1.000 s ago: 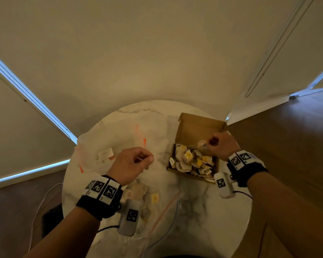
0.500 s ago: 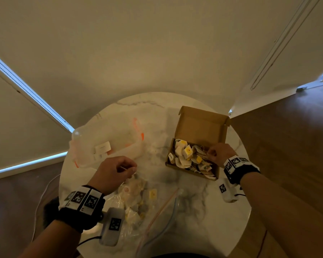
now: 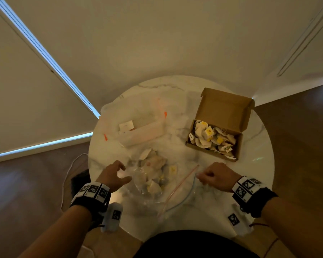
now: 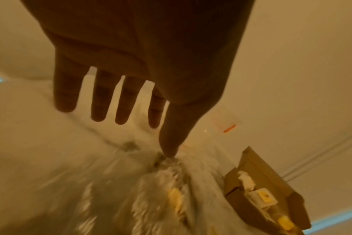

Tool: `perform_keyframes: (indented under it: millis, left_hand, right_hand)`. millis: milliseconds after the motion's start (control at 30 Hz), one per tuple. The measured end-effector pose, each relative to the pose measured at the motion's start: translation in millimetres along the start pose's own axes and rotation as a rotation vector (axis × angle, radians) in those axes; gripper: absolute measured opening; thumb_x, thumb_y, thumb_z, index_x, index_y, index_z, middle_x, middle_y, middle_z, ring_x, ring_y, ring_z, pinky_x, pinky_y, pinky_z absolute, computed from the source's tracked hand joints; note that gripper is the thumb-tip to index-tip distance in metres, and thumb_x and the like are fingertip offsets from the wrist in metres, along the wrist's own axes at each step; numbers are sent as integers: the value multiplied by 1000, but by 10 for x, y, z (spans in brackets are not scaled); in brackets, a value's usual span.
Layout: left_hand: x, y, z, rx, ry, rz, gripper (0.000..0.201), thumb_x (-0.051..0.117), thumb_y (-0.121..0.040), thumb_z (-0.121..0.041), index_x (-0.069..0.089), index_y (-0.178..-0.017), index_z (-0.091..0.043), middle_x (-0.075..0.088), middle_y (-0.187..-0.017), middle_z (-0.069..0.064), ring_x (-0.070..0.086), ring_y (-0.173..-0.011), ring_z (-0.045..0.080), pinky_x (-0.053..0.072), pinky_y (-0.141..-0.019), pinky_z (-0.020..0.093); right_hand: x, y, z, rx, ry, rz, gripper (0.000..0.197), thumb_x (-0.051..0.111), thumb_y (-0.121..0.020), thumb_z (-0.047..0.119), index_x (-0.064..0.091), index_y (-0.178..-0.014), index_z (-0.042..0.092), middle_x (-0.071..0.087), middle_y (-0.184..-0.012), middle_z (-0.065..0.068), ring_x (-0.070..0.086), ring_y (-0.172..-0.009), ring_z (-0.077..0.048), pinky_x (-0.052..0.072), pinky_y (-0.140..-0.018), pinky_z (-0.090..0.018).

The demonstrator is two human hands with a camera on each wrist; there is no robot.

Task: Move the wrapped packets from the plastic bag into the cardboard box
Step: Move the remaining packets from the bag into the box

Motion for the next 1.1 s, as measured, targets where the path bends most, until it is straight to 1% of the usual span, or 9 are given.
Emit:
perform_keyframes:
  millis: [100, 167, 267, 433, 567, 700, 800, 1033, 1100]
  left_hand:
    - [273, 54, 255, -104, 145, 104, 54, 81, -75, -34, 45, -115, -26, 63, -107, -1, 64, -97, 23, 53, -78, 35]
    - [364, 49, 274, -115, 290, 133, 46, 80, -77, -21, 52, -113, -23, 70, -96, 5, 69, -85, 25, 59, -68, 37]
    - [327, 27, 195, -59, 277, 86, 24, 74, -77, -7, 68, -100, -14, 74, -75, 5, 71, -68, 19, 61, -71, 35]
    - [129, 27, -47, 74, 283, 42, 13, 67, -83, -5, 70, -82, -17, 73, -72, 8, 70, -67, 21, 60, -69, 35]
    - [-169, 56, -266, 175, 353, -80, 10, 68, -88, -14, 70, -79, -18, 70, -70, 4, 65, -61, 15, 51, -58, 27]
    - [-106, 67, -434, 232, 273, -6, 10, 69, -88, -18, 70, -77, -17, 69, -66, 0, 65, -59, 12, 51, -60, 25]
    - [-157, 53, -400, 209, 331, -47, 12, 69, -87, -15, 69, -75, -16, 69, -65, 3, 64, -58, 14, 54, -59, 30]
    - [-519, 124, -459, 254, 438, -241, 14, 70, -87, -20, 70, -73, -18, 69, -62, 2, 64, -53, 15, 56, -62, 35]
    - [-458, 174, -592, 294, 355, -153, 14, 70, -87, -21, 69, -73, -19, 68, -59, 0, 62, -51, 11, 55, -60, 31]
  right_hand:
    - [424, 58, 263, -1, -169, 83, 41, 52, -96, 41, 72, -75, 12, 66, -57, 20, 61, -53, -2, 46, -55, -16]
    - [577, 51, 309, 68, -426, 58, 41, 54, -95, 39, 72, -86, 4, 73, -71, 9, 66, -59, -10, 47, -51, -21]
    - [674, 19, 254, 237, -738, -15, 41, 60, -91, 42, 72, -92, 3, 75, -84, -7, 66, -63, -19, 47, -48, -25]
    - [521, -62, 275, 307, -916, -117, 24, 60, -92, 17, 69, -78, 0, 69, -77, -14, 60, -58, -20, 40, -48, -26]
    - [110, -29, 155, 335, -1158, -326, 21, 56, -92, 14, 63, -75, 5, 63, -70, -12, 56, -60, -22, 40, -54, -30]
    - [143, -55, 90, 322, -1046, -272, 18, 66, -89, 24, 69, -86, 6, 69, -85, -11, 61, -72, -21, 45, -57, -30]
    - [351, -25, 93, 327, -946, -136, 11, 70, -85, 12, 70, -92, 5, 71, -93, -15, 65, -77, -23, 48, -61, -31]
    - [-116, 56, 57, 262, -1106, -447, 10, 62, -91, 8, 63, -84, 1, 67, -71, -20, 63, -60, -29, 53, -58, -39]
    - [-111, 83, 84, 253, -1060, -427, 16, 62, -92, 12, 62, -80, 1, 64, -66, -18, 60, -53, -26, 51, -52, -36]
Point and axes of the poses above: each hand's wrist, its own y-axis away from the middle knuckle, its own x-axis out of the palm, z = x × y, the point moved 10 cm from there along -y, towards the middle knuckle
